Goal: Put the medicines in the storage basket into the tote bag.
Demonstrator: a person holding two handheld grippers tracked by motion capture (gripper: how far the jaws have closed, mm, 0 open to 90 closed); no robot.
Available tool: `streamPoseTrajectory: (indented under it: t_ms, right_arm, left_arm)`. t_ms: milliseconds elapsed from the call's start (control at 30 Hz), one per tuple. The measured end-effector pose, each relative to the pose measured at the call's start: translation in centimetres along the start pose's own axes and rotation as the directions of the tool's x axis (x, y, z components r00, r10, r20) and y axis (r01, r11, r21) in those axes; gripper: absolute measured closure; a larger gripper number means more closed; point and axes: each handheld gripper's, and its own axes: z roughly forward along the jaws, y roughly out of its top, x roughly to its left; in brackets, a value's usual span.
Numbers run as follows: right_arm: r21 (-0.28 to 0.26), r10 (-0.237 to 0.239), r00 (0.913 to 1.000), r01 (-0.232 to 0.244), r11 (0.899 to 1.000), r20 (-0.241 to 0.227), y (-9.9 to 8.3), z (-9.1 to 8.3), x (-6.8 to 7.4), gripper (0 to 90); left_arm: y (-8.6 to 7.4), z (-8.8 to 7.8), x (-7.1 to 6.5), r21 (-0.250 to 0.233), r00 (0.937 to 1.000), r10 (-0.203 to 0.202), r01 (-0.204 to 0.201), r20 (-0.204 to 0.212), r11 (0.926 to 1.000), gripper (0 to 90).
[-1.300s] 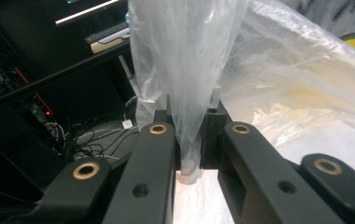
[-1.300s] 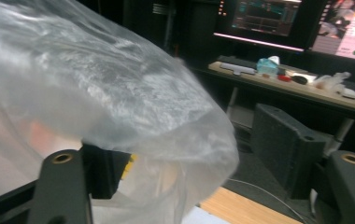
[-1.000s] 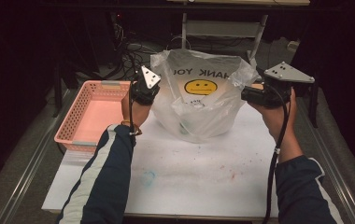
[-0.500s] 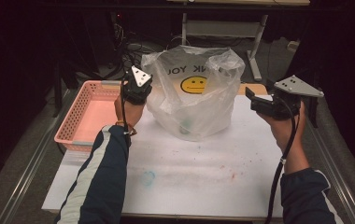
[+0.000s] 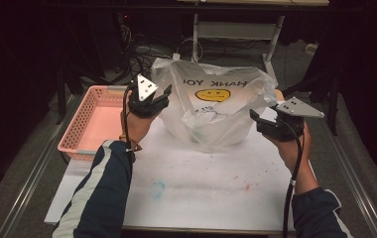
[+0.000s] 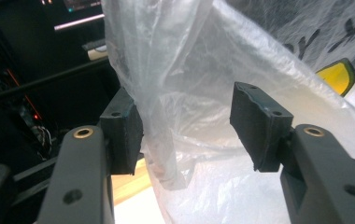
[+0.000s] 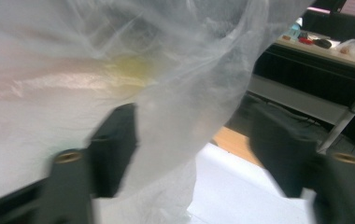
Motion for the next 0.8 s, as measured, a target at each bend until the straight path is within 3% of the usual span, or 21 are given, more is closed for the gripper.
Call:
streamPoseTrajectory:
  t_ms: [133,300,567,800]
  right_arm:
    - [0.004,0.038,0.9992,-0.038,0.999,0.01,-0.5,0.2,-0.7,40.5]
    - [-0.02,0.065,0.9966,-0.064,0.998,0.05,-1.1,-0.4,-1.6,34.9]
    - [-0.04,0.06,0.9976,-0.059,0.997,0.035,-1.2,-1.2,-1.8,29.2]
    - [-0.045,0.056,0.9974,-0.054,0.998,0.045,-1.5,-1.4,-1.6,27.0]
  left_arm:
    - [-0.1,-0.4,0.3,0.001,1.0,0.001,-0.001,-0.006,1.0,44.2]
    - [-0.6,-0.6,0.4,0.013,0.9999,0.007,-0.007,-0.007,0.9999,39.9]
    - [-1.7,-1.4,0.5,0.033,0.9999,0.005,-0.006,0.011,0.9994,30.2]
    - [-2.6,-2.6,0.4,0.021,0.9993,0.007,-0.008,0.036,0.9997,29.0]
